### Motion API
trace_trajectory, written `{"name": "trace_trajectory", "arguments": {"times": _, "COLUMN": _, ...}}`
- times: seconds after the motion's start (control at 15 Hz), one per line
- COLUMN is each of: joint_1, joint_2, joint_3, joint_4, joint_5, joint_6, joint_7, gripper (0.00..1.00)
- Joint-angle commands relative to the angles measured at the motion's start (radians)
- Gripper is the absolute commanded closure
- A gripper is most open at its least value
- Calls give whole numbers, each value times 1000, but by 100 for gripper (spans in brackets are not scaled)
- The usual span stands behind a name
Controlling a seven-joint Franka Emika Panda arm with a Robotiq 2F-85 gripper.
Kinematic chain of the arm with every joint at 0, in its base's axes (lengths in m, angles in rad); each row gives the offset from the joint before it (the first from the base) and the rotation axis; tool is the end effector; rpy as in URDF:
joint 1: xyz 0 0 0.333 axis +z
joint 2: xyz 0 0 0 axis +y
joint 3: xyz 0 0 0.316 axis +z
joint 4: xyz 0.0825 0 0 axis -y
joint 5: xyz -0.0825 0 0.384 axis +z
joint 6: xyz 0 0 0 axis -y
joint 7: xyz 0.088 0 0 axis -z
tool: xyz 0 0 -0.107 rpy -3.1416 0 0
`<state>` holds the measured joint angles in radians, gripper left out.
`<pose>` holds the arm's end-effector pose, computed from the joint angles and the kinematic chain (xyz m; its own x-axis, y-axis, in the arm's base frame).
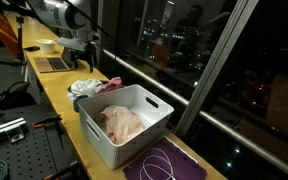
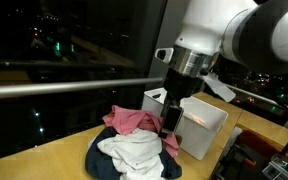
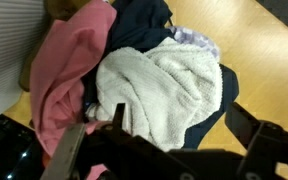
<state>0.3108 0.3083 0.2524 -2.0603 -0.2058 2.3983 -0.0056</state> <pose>0.5045 0.3123 0.2930 0.7604 0.6482 0.0389 0.6451 -0.7609 0.0697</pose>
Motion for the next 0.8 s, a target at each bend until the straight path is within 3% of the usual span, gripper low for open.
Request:
{"name": "trace_trajectory", "arguments": {"times": 0.0, "joint_1": 45, "joint_2": 113, "joint_3": -10, "joint_4": 46, "joint_5": -43, "joint_6": 59, "joint_7": 22, "gripper": 0}}
{"name": "trace_trajectory", "arguments": {"times": 0.33, "joint_1": 102, "joint_2": 259, "joint_3": -36, "joint_4": 138, "joint_5": -82, "joint_6": 125, "joint_7": 9, "gripper": 0}}
{"name": "trace_trajectory", "arguments": {"times": 0.73, "joint_1": 85, "joint_2": 412, "joint_3": -70, "joint_4": 349, "joint_5": -62, "joint_6": 94, "joint_7": -51, "gripper": 0}}
